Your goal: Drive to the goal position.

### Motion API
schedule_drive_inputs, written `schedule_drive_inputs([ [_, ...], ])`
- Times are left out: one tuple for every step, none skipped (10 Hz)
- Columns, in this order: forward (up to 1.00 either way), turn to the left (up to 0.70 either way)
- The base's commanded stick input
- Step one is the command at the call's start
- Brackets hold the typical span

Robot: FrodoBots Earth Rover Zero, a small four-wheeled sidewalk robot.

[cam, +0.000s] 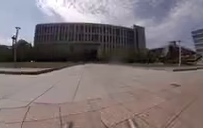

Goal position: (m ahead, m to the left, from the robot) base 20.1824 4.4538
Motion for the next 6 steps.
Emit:
schedule_drive_inputs([
  [0.7,0.0],
  [0.7,0.0],
  [0.7,0.0],
  [0.7,0.0],
  [0.7,0.0],
  [0.7,0.0],
])
